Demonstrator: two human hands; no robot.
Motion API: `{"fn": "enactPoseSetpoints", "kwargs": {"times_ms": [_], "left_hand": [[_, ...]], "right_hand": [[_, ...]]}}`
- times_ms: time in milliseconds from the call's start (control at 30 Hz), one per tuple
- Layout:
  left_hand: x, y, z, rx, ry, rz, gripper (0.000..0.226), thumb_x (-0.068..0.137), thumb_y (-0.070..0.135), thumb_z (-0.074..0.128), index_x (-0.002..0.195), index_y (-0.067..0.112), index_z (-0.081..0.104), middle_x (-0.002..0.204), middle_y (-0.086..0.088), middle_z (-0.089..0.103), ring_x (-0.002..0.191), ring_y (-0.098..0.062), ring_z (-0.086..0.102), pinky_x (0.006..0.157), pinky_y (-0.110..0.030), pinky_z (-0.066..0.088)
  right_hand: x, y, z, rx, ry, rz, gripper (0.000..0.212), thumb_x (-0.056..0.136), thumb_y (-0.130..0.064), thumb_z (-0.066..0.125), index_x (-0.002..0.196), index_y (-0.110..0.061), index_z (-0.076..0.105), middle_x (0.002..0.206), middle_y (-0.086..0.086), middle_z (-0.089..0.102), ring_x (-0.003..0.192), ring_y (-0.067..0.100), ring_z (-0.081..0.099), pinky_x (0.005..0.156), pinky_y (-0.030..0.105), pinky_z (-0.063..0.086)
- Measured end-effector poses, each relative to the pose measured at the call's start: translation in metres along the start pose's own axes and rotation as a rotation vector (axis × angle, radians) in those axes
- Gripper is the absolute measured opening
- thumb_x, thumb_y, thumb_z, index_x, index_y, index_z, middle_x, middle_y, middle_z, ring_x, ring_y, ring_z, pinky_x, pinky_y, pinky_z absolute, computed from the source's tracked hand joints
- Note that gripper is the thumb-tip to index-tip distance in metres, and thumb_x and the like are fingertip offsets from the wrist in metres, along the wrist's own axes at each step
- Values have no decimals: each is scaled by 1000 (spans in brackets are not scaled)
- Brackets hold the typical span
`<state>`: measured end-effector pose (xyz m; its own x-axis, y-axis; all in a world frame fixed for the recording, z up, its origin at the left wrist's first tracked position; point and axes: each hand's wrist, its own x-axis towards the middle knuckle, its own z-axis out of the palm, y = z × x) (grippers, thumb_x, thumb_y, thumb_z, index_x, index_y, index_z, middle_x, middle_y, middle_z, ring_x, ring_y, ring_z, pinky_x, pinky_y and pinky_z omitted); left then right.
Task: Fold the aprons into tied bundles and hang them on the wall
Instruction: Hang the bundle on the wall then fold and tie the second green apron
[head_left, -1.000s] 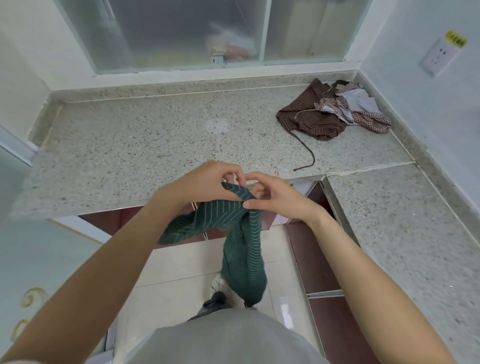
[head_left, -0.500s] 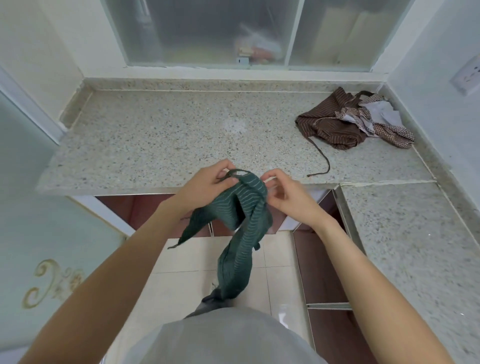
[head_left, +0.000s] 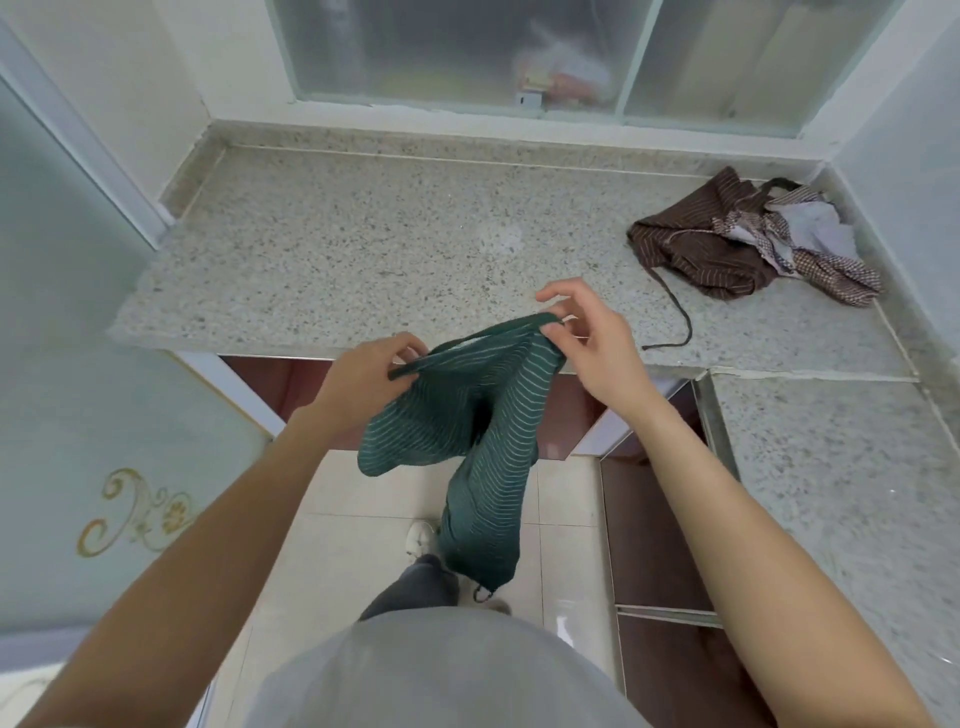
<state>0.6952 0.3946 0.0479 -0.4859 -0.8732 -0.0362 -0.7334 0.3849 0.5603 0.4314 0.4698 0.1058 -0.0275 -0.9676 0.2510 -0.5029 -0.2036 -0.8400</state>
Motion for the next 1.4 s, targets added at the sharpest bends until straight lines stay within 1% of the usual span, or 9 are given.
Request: {"fn": "enactPoseSetpoints", "kwargs": {"times_ms": [167, 333, 500, 667, 833, 933, 1033, 1200, 1400], "left_hand": [[9, -34, -7, 19, 132, -42, 27, 80, 9, 69, 102, 18, 56, 112, 1, 49, 80, -10, 59, 69, -27, 41], [26, -50, -32, 241, 79, -106, 4, 88, 26, 62, 91, 27, 65, 93, 4, 67, 85, -20, 63, 69, -29, 41], [31, -57, -29, 483, 356, -195, 20, 94, 26, 51, 98, 16, 68, 83, -10, 70, 79, -31, 63, 84, -40, 33], [50, -54, -44, 250, 588, -323, 31, 97, 33, 46, 98, 7, 62, 92, -14, 64, 84, -34, 57, 63, -40, 41], [93, -66, -77, 154, 711, -224, 32, 94, 42, 48, 91, 11, 56, 85, -8, 58, 77, -26, 53, 58, -34, 39], [131, -76, -99, 180, 720, -176, 31, 93, 41, 51, 91, 11, 58, 86, -7, 58, 80, -25, 52, 60, -31, 38], [175, -87, -118, 167, 678, -154, 30, 92, 39, 54, 95, 9, 59, 90, -8, 59, 86, -26, 53, 66, -34, 42], [244, -122, -148, 191, 603, -93, 24, 90, 28, 59, 96, 5, 61, 93, -12, 62, 88, -30, 56, 68, -36, 45], [348, -182, -171, 266, 464, -54, 21, 91, 24, 57, 98, 4, 60, 93, -14, 63, 88, -32, 57, 71, -40, 47]], "right_hand": [[4, 38, -16, -270, 41, 18, 10, 90, -10, 59, 97, -16, 63, 90, -6, 61, 75, 14, 58, 69, 30, 47], [4, 69, -27, -591, -108, 78, 13, 90, -18, 61, 91, -7, 68, 82, 1, 54, 79, 27, 57, 66, 25, 31], [21, 67, -24, -832, 4, 18, 23, 91, -31, 59, 89, -9, 67, 85, 8, 59, 88, 29, 52, 63, 30, 36], [59, 52, -19, -625, 165, 77, 23, 92, -29, 58, 90, -6, 65, 102, 7, 56, 68, 25, 57, 59, 30, 40], [109, 45, -18, -78, 332, 234, 5, 92, -17, 59, 88, -14, 58, 65, 0, 59, 54, 26, 63, 62, 47, 55], [147, 50, -16, -57, 389, 240, 4, 91, -16, 61, 89, -16, 57, 65, -4, 59, 53, 18, 65, 63, 43, 57], [193, 59, -13, -99, 418, 243, 4, 91, -15, 60, 89, -15, 57, 64, -2, 61, 48, 2, 61, 57, 25, 54], [272, 72, 0, -69, 440, 310, 4, 93, -10, 56, 94, -12, 53, 75, -7, 57, 48, -3, 60, 51, 11, 47], [379, 115, 32, -110, 455, 406, 4, 93, -11, 56, 92, -13, 53, 76, -9, 57, 50, -3, 60, 56, 14, 52]]}}
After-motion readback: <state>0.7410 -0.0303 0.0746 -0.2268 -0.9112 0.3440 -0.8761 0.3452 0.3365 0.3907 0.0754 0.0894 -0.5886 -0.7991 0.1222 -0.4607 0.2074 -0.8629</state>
